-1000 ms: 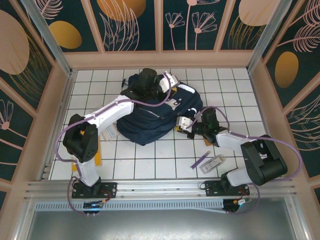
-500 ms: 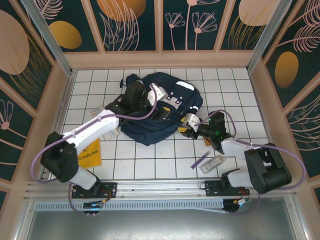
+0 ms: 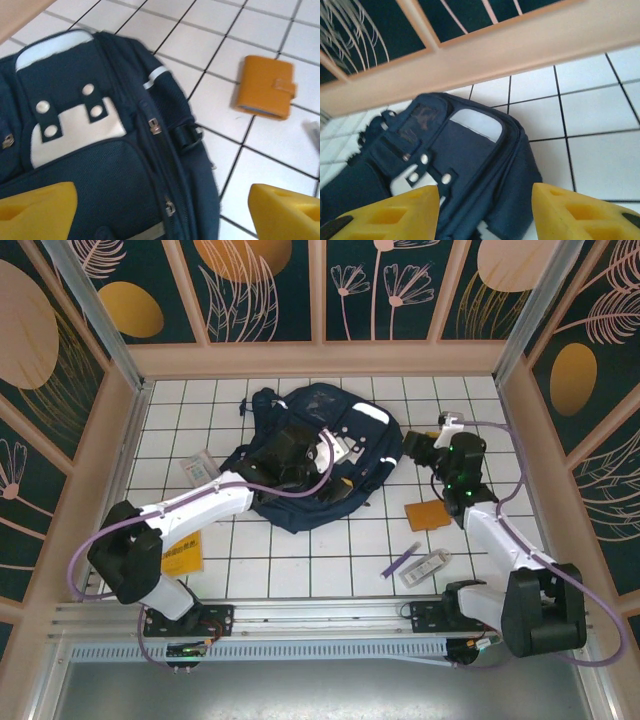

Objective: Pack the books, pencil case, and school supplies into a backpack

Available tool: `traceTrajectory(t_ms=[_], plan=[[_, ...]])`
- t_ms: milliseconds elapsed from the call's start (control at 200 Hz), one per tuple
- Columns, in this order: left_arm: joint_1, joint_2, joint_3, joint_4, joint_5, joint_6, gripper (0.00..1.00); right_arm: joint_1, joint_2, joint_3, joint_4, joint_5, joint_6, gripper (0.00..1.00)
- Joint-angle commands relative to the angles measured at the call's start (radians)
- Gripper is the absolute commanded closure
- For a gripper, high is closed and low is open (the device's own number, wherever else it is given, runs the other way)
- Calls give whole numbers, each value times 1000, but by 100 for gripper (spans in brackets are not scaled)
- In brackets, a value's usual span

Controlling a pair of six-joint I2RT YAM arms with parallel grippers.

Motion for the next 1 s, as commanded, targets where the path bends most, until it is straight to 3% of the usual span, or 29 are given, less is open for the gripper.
traceTrajectory(t_ms=[0,105,235,285,310,325,340,375,420,465,525,646,796,916,996], plan=[[4,36,-11,-72,-99,116,9,-1,-21,-7,-255,-26,265,45],[-1,47,-13,-78,-101,145,8,-1,-11,-12,-262,-45,252,41],[-28,14,-13,28,16,155,11,-1,-15,-47,-225,25,292,36],[-57,18,-3,47,14,162,12,-6,-25,-58,-216,71,381,27],[-71,24,4,40,12,174,13,-12,-27,-56,-236,86,446,17],[-78,28,9,33,8,184,13,-22,-27,-47,-273,86,509,5],[-85,34,12,26,0,194,13,-31,-26,-40,-304,83,562,1],[-99,44,15,6,-25,219,14,-54,-21,-28,-367,46,667,1],[-112,51,11,-17,-55,259,15,-96,-1,-39,-369,-111,764,10],[-118,48,-5,-19,-72,294,14,-107,31,-37,-377,-215,813,12],[-124,37,-29,-5,-58,348,14,-92,81,-12,-422,-264,828,12],[-127,16,-55,97,-73,353,12,-71,164,31,-380,-278,686,8],[-124,26,-57,255,-212,238,10,-49,78,37,-264,-5,306,1],[-100,52,-27,260,-228,187,11,-49,-120,-135,10,194,58,1],[-65,45,-30,271,-200,136,11,-44,-252,-329,330,347,-148,1]])
